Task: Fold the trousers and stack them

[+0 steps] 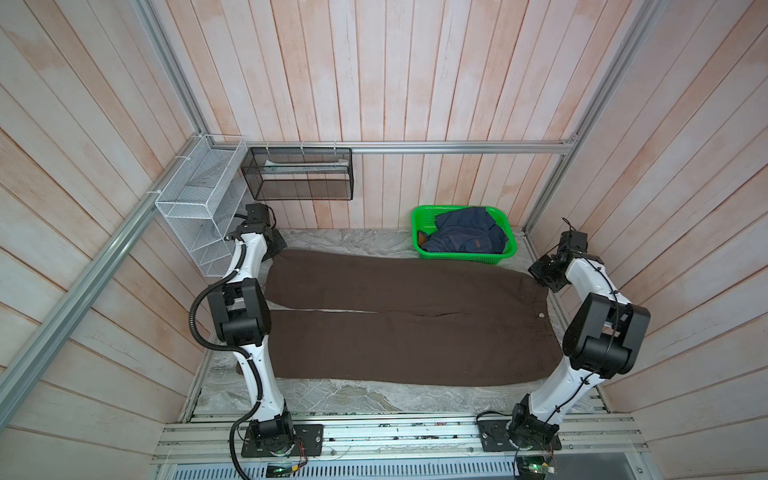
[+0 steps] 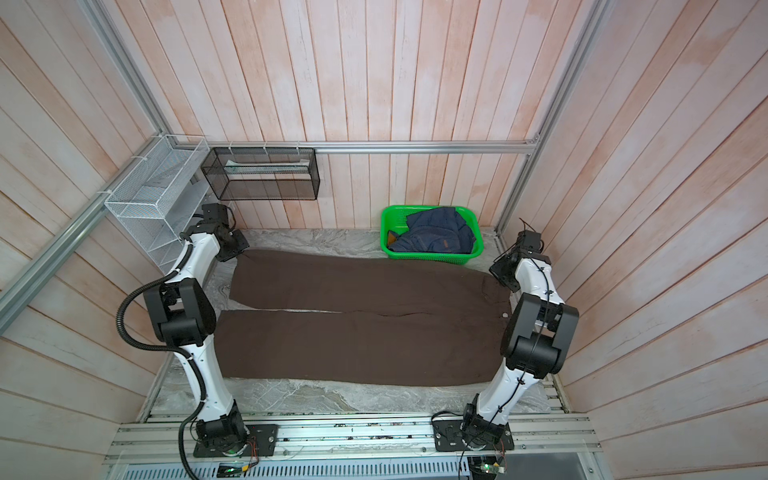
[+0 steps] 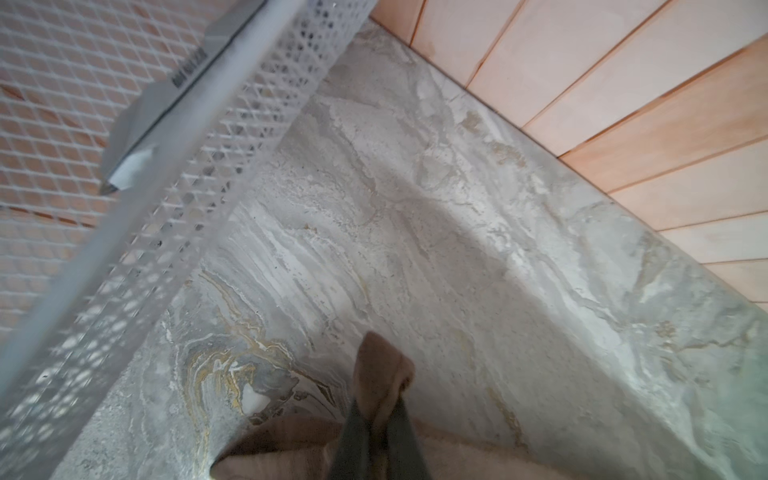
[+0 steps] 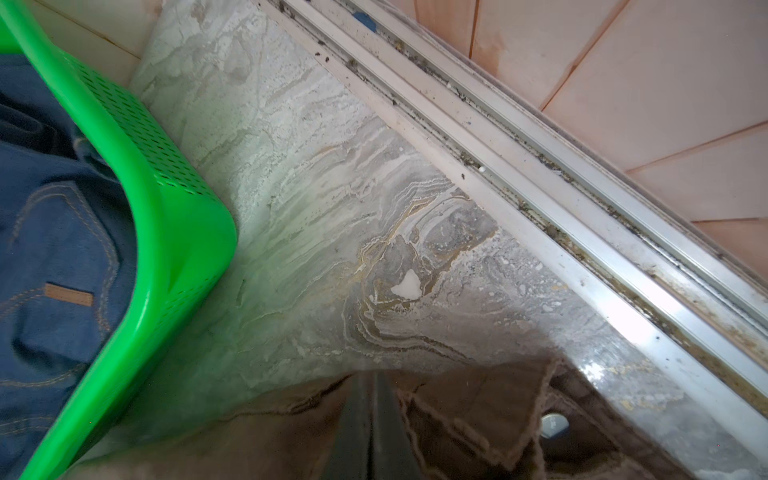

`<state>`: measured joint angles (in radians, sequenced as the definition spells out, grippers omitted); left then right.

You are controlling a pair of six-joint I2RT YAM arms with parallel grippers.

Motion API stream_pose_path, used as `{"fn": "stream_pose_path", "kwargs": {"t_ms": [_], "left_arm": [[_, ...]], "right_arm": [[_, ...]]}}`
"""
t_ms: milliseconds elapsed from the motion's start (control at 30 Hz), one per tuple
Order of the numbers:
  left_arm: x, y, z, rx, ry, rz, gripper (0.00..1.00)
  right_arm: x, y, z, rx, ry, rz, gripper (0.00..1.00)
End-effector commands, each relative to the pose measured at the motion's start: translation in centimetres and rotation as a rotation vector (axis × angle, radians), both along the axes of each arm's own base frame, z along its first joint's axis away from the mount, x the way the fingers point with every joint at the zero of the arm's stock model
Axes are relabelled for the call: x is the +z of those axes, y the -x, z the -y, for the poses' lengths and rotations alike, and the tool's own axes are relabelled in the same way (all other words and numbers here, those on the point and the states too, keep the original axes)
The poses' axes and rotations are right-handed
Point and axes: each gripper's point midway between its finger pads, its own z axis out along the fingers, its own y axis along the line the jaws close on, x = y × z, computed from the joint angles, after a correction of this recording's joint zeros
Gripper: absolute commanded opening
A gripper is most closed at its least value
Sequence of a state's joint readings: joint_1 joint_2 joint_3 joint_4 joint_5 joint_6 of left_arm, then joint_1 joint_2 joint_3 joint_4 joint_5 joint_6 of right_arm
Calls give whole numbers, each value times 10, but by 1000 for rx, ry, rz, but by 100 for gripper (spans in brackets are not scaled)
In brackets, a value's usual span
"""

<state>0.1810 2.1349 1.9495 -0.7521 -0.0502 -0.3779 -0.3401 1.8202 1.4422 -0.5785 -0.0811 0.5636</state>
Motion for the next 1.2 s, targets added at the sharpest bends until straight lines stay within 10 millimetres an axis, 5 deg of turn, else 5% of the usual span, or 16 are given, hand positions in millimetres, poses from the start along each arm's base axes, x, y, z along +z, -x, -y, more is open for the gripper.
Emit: {"fn": "stream_pose_path", "kwargs": {"t_ms": [0,300,533,700,1000,1167], "left_arm": [[54,-12,-8,9,-6,163,0],[113,4,-22,41,5,275,0],[138,8,-33,66,4,320,0],[144,30,-39,102,-8,328,0],[117,81,-53,167,7,301,0],[128,86,-60,175,1,325,0]], "right_arm": [[41,-12,6,-18,2,105,0],[90,-23,25,-59,-23,266,0],[101,-40,23,-45,-82,324,0],[96,-27,18,-40,-75,317,0],[57,1,8,-33,-83,243,0],[70,-4,9,-29,-75,273,0]]}}
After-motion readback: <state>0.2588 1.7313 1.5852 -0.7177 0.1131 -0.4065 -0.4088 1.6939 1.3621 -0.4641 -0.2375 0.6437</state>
